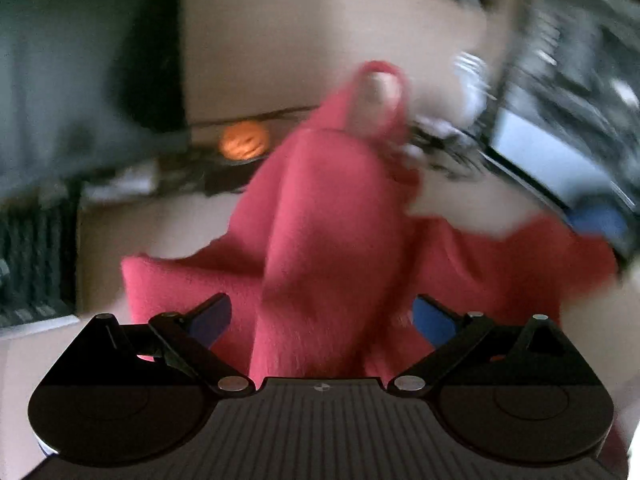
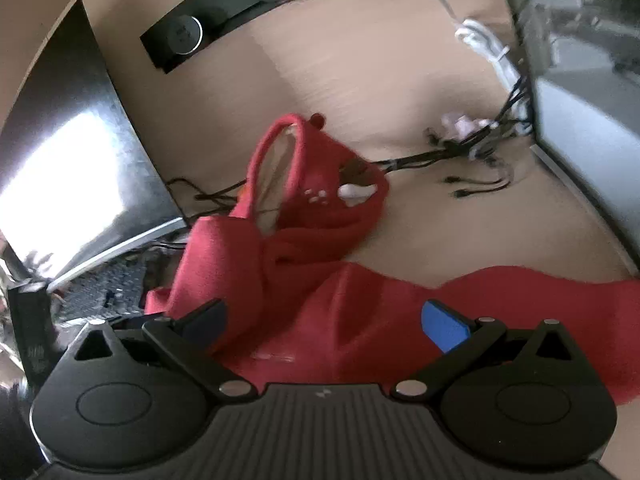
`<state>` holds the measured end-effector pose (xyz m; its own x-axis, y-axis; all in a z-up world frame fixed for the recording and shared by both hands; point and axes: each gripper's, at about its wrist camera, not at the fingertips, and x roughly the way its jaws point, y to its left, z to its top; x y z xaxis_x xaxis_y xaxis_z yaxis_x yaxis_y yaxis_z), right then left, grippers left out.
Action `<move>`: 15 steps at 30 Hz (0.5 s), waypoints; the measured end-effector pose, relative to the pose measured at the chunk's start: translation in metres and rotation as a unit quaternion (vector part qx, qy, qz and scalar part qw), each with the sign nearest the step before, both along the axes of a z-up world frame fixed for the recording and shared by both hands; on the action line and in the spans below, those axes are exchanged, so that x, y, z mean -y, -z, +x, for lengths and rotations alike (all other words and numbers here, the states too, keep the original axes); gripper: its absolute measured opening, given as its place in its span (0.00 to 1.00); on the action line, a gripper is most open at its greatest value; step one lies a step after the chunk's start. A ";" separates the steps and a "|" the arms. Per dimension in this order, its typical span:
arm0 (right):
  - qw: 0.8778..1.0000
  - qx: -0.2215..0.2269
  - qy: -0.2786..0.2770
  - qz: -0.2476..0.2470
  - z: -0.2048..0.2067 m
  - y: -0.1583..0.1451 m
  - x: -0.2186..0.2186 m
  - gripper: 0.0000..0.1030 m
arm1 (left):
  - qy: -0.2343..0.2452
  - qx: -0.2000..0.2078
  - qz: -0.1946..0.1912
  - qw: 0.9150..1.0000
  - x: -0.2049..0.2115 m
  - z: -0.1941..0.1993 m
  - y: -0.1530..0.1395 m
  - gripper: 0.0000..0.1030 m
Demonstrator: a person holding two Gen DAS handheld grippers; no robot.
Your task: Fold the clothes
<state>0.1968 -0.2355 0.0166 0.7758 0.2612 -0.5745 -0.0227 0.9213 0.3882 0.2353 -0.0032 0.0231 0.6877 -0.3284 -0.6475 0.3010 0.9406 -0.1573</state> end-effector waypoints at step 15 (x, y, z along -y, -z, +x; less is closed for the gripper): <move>0.996 -0.001 0.001 -0.087 0.004 -0.002 -0.024 1.00 | 0.090 -0.017 -0.005 0.996 -0.017 -0.011 -0.004 0.97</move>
<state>0.2004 -0.2114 0.0189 0.7746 0.1554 -0.6131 -0.0197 0.9748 0.2221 0.2245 0.0137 0.0269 0.5954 -0.4515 -0.6645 0.4591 0.8700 -0.1798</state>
